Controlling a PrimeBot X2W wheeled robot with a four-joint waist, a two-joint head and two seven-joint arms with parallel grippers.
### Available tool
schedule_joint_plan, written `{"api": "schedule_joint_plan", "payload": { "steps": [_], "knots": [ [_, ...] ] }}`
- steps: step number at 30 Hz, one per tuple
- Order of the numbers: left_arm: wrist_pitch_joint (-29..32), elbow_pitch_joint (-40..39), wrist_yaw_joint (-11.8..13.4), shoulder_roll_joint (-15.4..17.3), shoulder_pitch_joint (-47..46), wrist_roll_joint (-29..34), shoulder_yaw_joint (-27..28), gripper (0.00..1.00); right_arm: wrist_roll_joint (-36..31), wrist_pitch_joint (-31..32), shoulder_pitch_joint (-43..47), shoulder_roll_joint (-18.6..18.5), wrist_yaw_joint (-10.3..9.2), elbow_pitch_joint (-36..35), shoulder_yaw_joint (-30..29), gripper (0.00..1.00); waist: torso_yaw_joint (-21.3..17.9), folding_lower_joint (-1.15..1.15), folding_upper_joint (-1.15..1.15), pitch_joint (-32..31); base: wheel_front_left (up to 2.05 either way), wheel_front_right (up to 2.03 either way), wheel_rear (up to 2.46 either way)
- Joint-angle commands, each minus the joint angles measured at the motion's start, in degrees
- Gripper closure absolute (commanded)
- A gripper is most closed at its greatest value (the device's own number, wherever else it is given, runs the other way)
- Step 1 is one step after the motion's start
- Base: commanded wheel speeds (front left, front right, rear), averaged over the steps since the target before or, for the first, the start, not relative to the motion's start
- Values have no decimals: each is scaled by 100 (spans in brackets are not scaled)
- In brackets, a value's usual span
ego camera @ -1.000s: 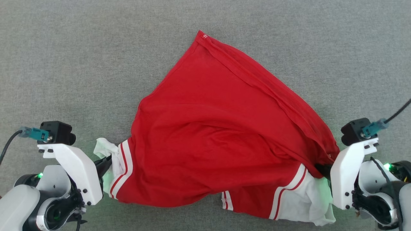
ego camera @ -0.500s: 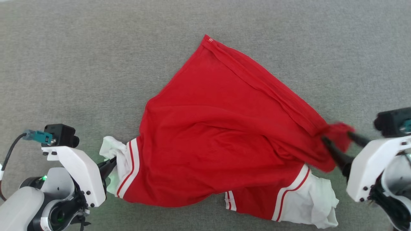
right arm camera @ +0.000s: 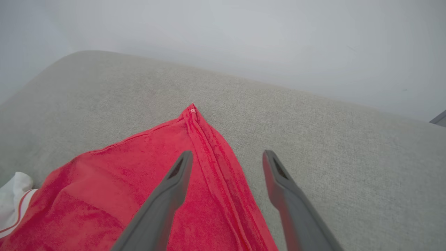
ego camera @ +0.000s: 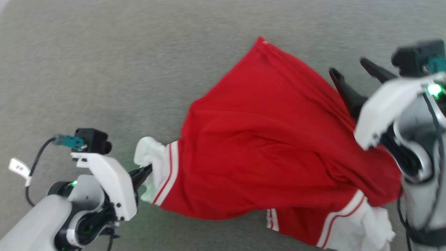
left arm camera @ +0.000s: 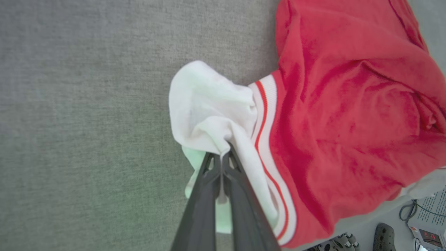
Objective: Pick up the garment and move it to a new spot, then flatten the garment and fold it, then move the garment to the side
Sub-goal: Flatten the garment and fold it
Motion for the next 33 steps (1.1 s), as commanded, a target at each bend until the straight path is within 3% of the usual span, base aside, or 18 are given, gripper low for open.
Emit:
{"api": "schedule_joint_plan", "payload": {
  "steps": [1, 6, 12, 18, 23, 24, 25, 26, 33],
  "knots": [
    [34, 45, -71, -92, -158, 65, -65, 100, 60, -148, -308, -1, -1, 360, 58, 0, 307, 0, 0, 74, 0, 0, 0],
    [99, 247, -300, -411, -519, 193, -296, 100, 116, -413, -1313, -318, 0, 1811, 584, 0, 792, 0, 0, 169, 0, 0, 0],
    [129, 574, -577, -804, -861, 303, -541, 100, 287, -223, -2349, -673, -1, 3558, 1294, 0, 1318, 0, 0, 277, 0, 0, 0],
    [76, 932, -832, -1111, -1083, 308, -680, 100, 456, 249, -3018, -1006, -1, 4931, 2088, 0, 1704, 0, 0, 404, 0, 0, 0],
    [32, 1183, -965, -1249, -1184, 265, -705, 100, 765, 1014, -2974, -1109, 0, 5919, 2833, 0, 1806, 0, 0, 462, 0, 0, 0],
    [21, 1232, -988, -1264, -1205, 257, -702, 100, 855, 1212, -2935, -1124, 0, 6054, 2968, 8, 1806, 0, 0, 462, 0, 0, 0],
    [21, 1232, -988, -1264, -1205, 257, -702, 100, 855, 1212, -2935, -1124, 0, 6054, 2968, 8, 1806, 0, 0, 462, 0, 0, 0],
    [23, 1323, -1013, -1257, -1241, 236, -677, 100, 1038, 1417, -2987, -1175, 6, 6162, 3138, 100, 1777, 0, 0, 461, 0, 0, 0],
    [176, 1498, -1015, -1045, -1601, 235, -498, 100, 1320, 856, -3601, -1380, -15, 5857, 3152, 100, 1489, 0, 0, 355, 0, 0, 0]
  ]
}}
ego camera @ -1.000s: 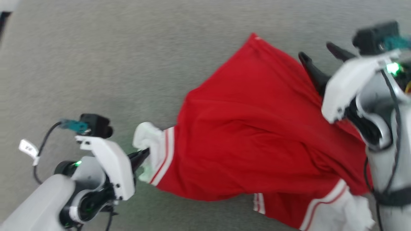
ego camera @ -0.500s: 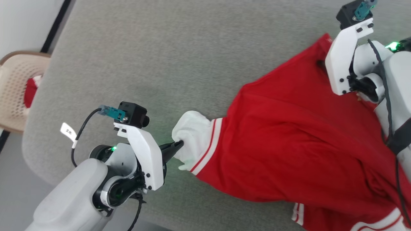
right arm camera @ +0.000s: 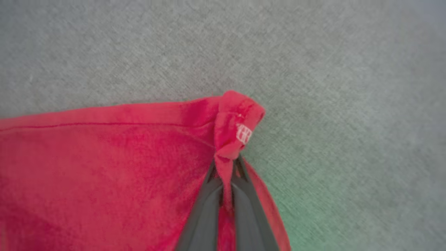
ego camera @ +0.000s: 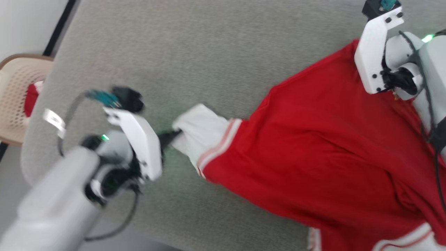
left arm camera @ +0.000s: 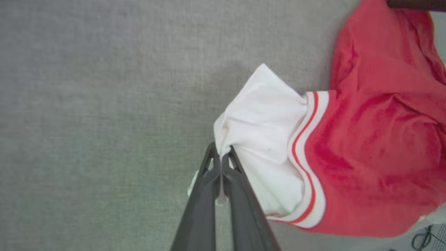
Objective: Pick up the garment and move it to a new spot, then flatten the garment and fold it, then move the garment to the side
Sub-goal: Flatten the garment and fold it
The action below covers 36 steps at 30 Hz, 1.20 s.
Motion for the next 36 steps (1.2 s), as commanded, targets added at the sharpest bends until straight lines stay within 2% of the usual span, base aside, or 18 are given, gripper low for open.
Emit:
{"api": "schedule_joint_plan", "payload": {
  "steps": [1, 6, 10, 15, 22, 28, 30, 33, 34, 36],
  "knots": [
    [41, 19, 29, 55, -164, 13, 68, 100, -3, -87, 94, -225, -34, 96, 17, 100, -141, 0, 0, -77, 0, 0, 0],
    [205, 104, 133, 364, -830, 120, 365, 100, 231, -645, -131, -213, -20, -338, -90, 100, -552, 0, 0, -279, 0, 0, 0],
    [413, 202, 90, 544, -1497, 166, 543, 100, 388, -798, -182, -376, -20, -615, -273, 100, -882, 0, 0, -447, 0, 0, 0],
    [694, 548, 82, 812, -2337, 352, 667, 100, 523, -813, -228, -403, -20, -1040, -591, 100, -1287, 0, 0, -635, 0, 0, 0],
    [1061, 1060, -62, 868, -3239, 527, 633, 100, 470, -437, -150, -415, -20, -1711, -935, 100, -1650, 0, 0, -825, 0, 0, 0],
    [1256, 1498, -120, 710, -3825, 625, 531, 100, 283, -140, -169, -250, -20, -2076, -1454, 100, -1804, 0, 0, -803, 0, 0, 0],
    [1148, 1670, -145, 618, -4048, 735, 506, 100, 109, -171, -307, -124, -20, -2016, -1628, 100, -1844, 0, 0, -707, 0, 0, 0],
    [699, 2019, -200, 461, -4524, 992, 534, 100, -301, -541, -673, 114, -20, -1760, -1950, 100, -1891, 0, 0, -482, 0, 0, 0],
    [214, 2302, -273, 334, -4882, 1268, 536, 100, -715, -1009, -973, 304, -20, -1503, -2117, 100, -1909, 0, 0, -323, 0, 0, 0],
    [-356, 2624, -266, 216, -5254, 1473, 589, 100, -1070, -1549, -1279, 526, -20, -1168, -2353, 100, -1924, 0, 0, -196, 0, 0, 0]
  ]
}}
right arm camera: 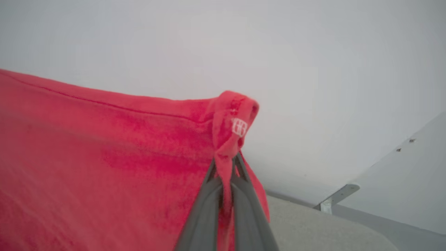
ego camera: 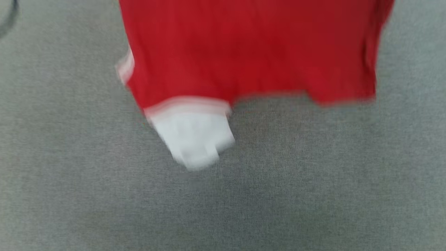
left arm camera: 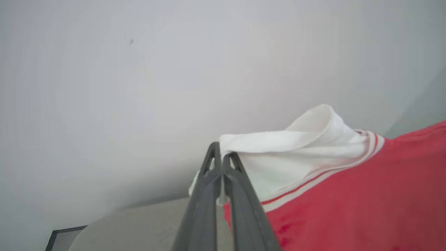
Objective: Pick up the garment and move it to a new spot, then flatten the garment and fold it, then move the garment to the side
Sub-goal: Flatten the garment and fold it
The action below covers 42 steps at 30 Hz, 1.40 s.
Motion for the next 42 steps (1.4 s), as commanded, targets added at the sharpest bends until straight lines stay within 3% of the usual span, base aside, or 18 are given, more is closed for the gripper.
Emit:
{"api": "schedule_joint_plan", "payload": {
  "steps": [1, 4, 5, 9, 11, 13, 19, 23, 29, 34, 37, 42],
  "knots": [
    [-405, 157, -33, -24, -299, 227, 23, 100, -310, -460, -238, 96, -4, 172, -137, 100, -30, 0, 0, 202, 0, 0, 0],
    [-1519, 473, -23, -130, -823, 685, 41, 100, -1026, -1630, -690, 298, -4, 523, -341, 100, -13, 0, 0, 312, 0, 0, 0],
    [-1519, 473, -23, -130, -823, 685, 41, 100, -1026, -1630, -690, 298, -4, 523, -341, 100, -13, 0, 0, 312, 0, 0, 0],
    [-3275, 726, 11, -268, -1196, 1122, 113, 100, -1900, -2989, -1012, 429, -4, 970, -482, 100, 71, 0, 0, 374, 0, 0, 0],
    [-3659, 963, -137, -364, -1041, 1112, 99, 100, -2162, -3409, -1021, 506, -4, 1214, -456, 100, 104, 0, 0, 345, 0, 0, 0],
    [-3721, 1196, -339, -425, -836, 1117, -28, 100, -2232, -3403, -869, 557, -4, 1646, -457, 100, 137, 0, 0, 290, 0, 0, 0],
    [-3098, 1853, -704, -494, -77, 815, -429, 100, -1745, -3078, -360, 724, -4, 2568, -50, 100, 240, 0, 0, 160, 0, 0, 0],
    [-2269, 1833, -744, -611, 551, 336, -765, 100, -1089, -2825, 103, 707, -4, 2797, 138, 100, 298, 0, 0, 31, 0, 0, 0],
    [-691, 1014, -748, -233, 1714, -640, -1331, 100, -258, -2287, 912, 606, -4, 2506, 763, 100, 331, 0, 0, -243, 0, 0, 0],
    [-29, 227, -745, 208, 2731, -1237, -1448, 100, 422, -1818, 1726, 237, -4, 1780, 1299, 100, 331, 0, 0, -489, 0, 0, 0],
    [199, -353, -585, 485, 3361, -1439, -1510, 100, 770, -1500, 2263, -49, -4, 1208, 1550, 100, 349, 0, 0, -595, 0, 0, 0],
    [439, -1637, -11, 978, 4385, -1740, -1561, 100, 1236, -1093, 3208, -583, -4, 215, 1646, 100, 389, 0, 0, -697, 0, 0, 0]
  ]
}}
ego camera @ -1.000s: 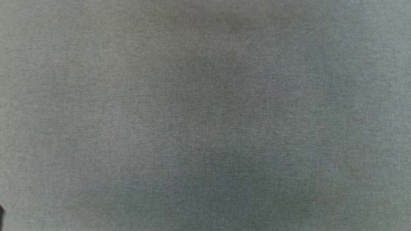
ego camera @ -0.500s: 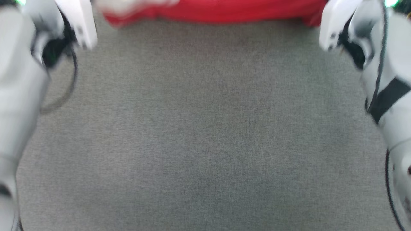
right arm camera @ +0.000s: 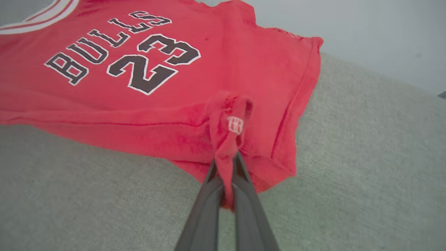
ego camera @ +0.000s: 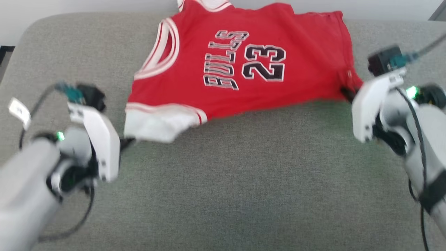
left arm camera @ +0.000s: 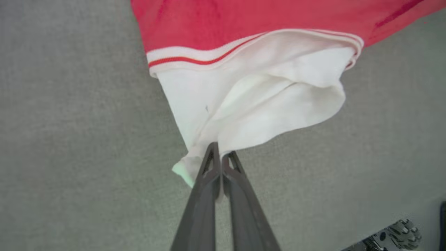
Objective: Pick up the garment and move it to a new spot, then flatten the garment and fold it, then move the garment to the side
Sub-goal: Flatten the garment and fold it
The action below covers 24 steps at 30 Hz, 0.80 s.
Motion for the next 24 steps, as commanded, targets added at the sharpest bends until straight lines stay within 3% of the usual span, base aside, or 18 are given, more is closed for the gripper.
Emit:
{"api": "schedule_joint_plan", "payload": {
  "steps": [1, 6, 7, 14, 19, 24],
  "knots": [
    [77, -481, 239, 201, 391, -147, -13, 100, 170, 152, 401, -139, -4, -331, -37, 100, 18, 0, 0, -39, 0, 0, 0],
    [147, -1791, 934, 684, 1279, -354, -57, 100, 406, 672, 1325, -497, -4, -1317, -236, 100, 20, 0, 0, -104, 0, 0, 0],
    [147, -1791, 934, 684, 1279, -354, -57, 100, 406, 672, 1325, -497, -4, -1317, -236, 100, 20, 0, 0, -104, 0, 0, 0],
    [186, -3112, 1747, 1201, 2189, -626, -96, 100, 587, 1504, 2646, -905, -4, -2778, -708, 100, 9, 0, 0, -125, 0, 0, 0],
    [261, -3672, 2120, 1447, 2612, -853, -121, 100, 502, 2090, 3491, -1066, -4, -3643, -1085, 100, -22, 0, 0, -80, 0, 0, 0],
    [370, -4071, 2404, 1652, 2820, -995, -111, 100, 554, 2495, 4120, -991, -4, -4279, -1379, 100, -79, 0, 0, -52, 0, 0, 0]
  ]
}}
